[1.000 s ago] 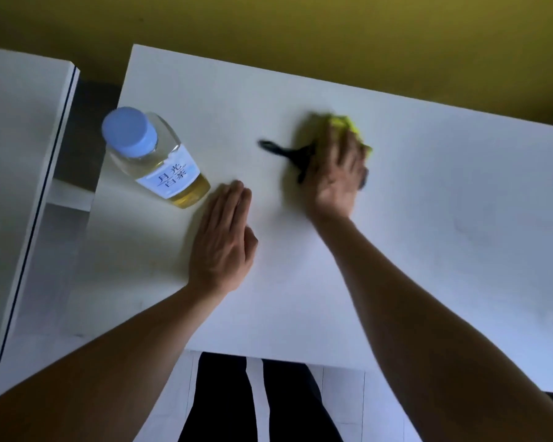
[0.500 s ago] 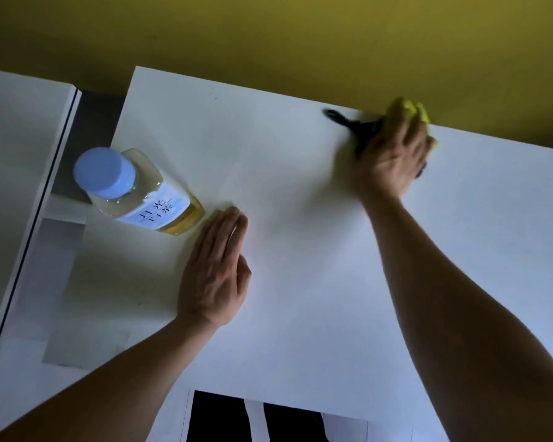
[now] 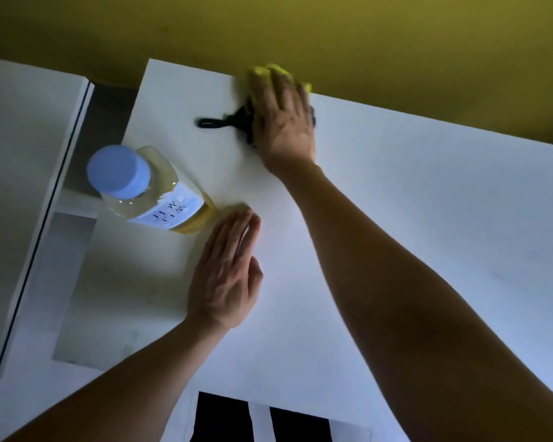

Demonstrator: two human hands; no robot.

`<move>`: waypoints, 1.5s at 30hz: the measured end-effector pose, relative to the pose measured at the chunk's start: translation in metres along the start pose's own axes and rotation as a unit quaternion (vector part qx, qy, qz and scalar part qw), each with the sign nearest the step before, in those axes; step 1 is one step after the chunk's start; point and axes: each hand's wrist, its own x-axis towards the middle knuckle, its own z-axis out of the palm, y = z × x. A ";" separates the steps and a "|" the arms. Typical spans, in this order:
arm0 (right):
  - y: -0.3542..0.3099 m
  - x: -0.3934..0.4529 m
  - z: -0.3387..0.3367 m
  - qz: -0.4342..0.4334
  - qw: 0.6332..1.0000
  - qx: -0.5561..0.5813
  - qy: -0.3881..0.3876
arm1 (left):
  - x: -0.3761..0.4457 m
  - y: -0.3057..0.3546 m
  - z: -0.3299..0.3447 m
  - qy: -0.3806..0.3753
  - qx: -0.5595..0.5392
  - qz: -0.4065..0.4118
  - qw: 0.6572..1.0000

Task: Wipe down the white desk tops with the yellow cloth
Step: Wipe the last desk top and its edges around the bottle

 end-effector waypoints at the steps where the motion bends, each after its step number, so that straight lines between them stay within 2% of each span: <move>1: 0.020 -0.007 -0.009 0.038 0.999 -0.004 0.016 | 0.000 0.000 0.000 0.002 -0.001 -0.002 1.000; 5: 0.121 -0.036 -0.060 0.159 0.984 -0.039 0.065 | 0.000 0.000 0.000 0.004 -0.007 -0.002 1.000; 7: 0.168 -0.050 -0.087 0.235 0.966 -0.055 0.096 | 0.000 0.000 0.001 0.002 -0.006 -0.003 1.000; 10: 0.192 -0.070 -0.106 0.325 0.936 -0.048 0.129 | 0.000 0.001 0.001 -0.002 -0.003 -0.005 1.000; 13: 0.151 -0.076 -0.091 0.301 0.947 -0.032 0.110 | 0.000 0.001 0.002 -0.002 0.004 -0.006 1.000; 16: 0.081 -0.086 -0.053 0.162 0.982 0.011 0.091 | -0.001 0.001 0.001 -0.003 0.009 0.000 1.000; 19: 0.020 -0.109 -0.024 0.047 0.995 0.044 0.072 | -0.001 -0.002 0.001 -0.002 0.013 0.008 1.000; 22: 0.027 -0.129 -0.034 -0.036 0.997 0.040 0.058 | 0.000 -0.004 0.002 0.005 0.008 0.021 1.000; 24: 0.052 -0.146 -0.048 -0.014 0.998 0.009 0.060 | -0.001 -0.005 0.002 0.013 -0.001 0.032 0.999; 27: 0.089 -0.176 -0.069 0.127 0.986 -0.015 0.104 | 0.000 -0.002 0.003 0.020 -0.009 0.035 0.999; 29: 0.090 -0.201 -0.076 0.203 0.971 -0.025 0.127 | -0.001 -0.001 0.002 0.027 -0.013 0.035 0.999; 31: 0.078 -0.225 -0.076 0.242 0.961 -0.035 0.131 | -0.001 -0.002 0.003 0.026 -0.010 0.038 0.999; 34: 0.042 -0.264 -0.071 0.276 0.951 -0.037 0.133 | -0.004 -0.005 0.003 0.029 0.005 0.062 0.998; 36: 0.013 -0.290 -0.068 0.275 0.953 -0.024 0.128 | -0.003 -0.006 0.001 0.027 0.008 0.112 0.993; 39: -0.014 -0.327 -0.069 0.240 0.965 -0.012 0.105 | 0.004 0.008 0.003 -0.014 -0.029 0.204 0.978; 42: 0.000 -0.360 -0.083 0.218 0.971 -0.018 0.091 | 0.016 0.045 0.016 -0.035 -0.050 0.245 0.967; 45: 0.040 -0.388 -0.102 0.260 0.960 -0.037 0.100 | 0.039 0.089 0.033 -0.053 -0.036 0.284 0.957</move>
